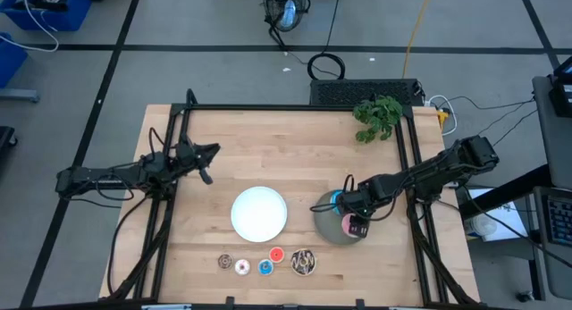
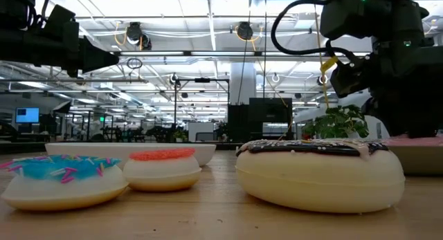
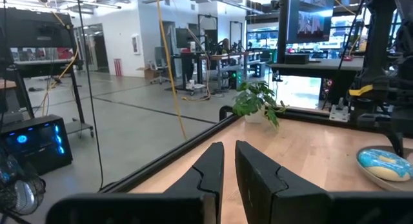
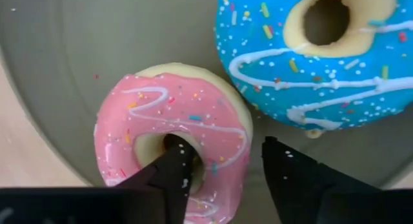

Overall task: Pick & Place donuts
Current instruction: Put the large pink donut on the brown plate, then put the large black donut on the brown plate

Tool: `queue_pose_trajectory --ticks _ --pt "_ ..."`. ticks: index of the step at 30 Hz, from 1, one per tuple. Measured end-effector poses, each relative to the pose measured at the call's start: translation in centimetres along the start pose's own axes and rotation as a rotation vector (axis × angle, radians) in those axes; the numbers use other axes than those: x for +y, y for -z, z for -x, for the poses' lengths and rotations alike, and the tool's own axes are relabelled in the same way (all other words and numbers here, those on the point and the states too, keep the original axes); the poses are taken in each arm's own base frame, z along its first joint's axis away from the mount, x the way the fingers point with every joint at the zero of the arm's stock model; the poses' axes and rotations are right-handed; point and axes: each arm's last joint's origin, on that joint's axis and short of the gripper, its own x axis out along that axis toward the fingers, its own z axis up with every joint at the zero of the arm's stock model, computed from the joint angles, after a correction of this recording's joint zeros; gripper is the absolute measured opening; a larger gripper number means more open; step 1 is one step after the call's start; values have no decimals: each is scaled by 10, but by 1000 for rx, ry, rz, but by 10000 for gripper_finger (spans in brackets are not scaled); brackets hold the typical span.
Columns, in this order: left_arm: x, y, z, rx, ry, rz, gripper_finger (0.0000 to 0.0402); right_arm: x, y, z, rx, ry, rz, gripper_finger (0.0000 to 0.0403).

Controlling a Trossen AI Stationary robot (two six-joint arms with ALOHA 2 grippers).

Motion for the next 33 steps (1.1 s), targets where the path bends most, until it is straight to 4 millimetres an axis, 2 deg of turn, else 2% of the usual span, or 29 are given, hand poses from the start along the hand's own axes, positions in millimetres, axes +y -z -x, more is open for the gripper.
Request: queue_pose_trajectory --ticks 9,16,21,25,30,33 --pt "0 0 0 1 0 -8 44 1 -1 0 -8 -8 16 231" --pt "0 0 0 1 0 -5 44 11 -12 19 -36 -19 65 240" --pt "0 0 0 0 0 -5 44 24 -25 44 -81 -42 101 235" --pt "0 0 0 0 0 -5 44 38 -38 73 -150 -77 132 225" --pt "0 0 0 0 0 -5 44 67 -44 115 -300 -69 213 209" --pt "0 0 0 0 0 -8 44 88 -45 132 -378 -67 246 197"
